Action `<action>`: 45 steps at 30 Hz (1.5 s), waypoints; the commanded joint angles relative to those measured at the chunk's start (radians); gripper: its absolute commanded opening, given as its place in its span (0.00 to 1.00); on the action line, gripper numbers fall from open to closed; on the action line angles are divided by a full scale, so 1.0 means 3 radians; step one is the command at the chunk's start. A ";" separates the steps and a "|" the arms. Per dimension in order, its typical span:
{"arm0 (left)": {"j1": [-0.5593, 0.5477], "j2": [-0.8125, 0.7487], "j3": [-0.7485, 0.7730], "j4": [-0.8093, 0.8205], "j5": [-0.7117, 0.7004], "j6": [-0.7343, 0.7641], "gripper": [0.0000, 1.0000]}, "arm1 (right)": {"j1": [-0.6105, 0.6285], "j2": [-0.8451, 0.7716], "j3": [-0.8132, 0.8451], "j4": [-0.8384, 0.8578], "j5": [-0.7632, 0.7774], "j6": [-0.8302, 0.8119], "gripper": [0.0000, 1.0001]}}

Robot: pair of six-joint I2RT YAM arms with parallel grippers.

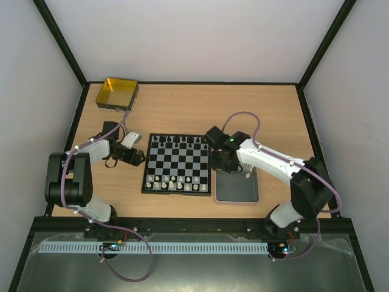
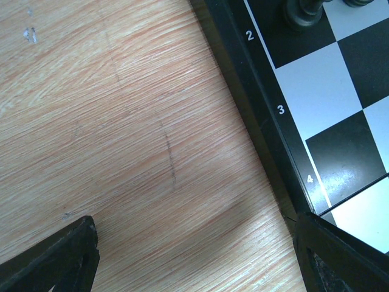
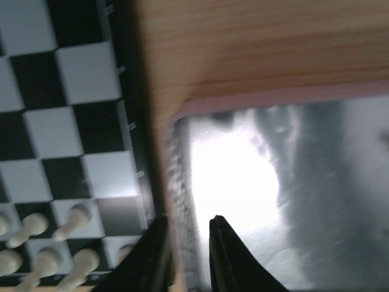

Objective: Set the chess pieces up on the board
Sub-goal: Pick up the chess piece from the storage box.

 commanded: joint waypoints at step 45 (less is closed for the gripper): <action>-0.0017 0.0082 -0.0019 -0.0157 0.0001 0.0009 0.88 | -0.1545 -0.0560 -0.0983 0.0252 0.0039 -0.0581 0.02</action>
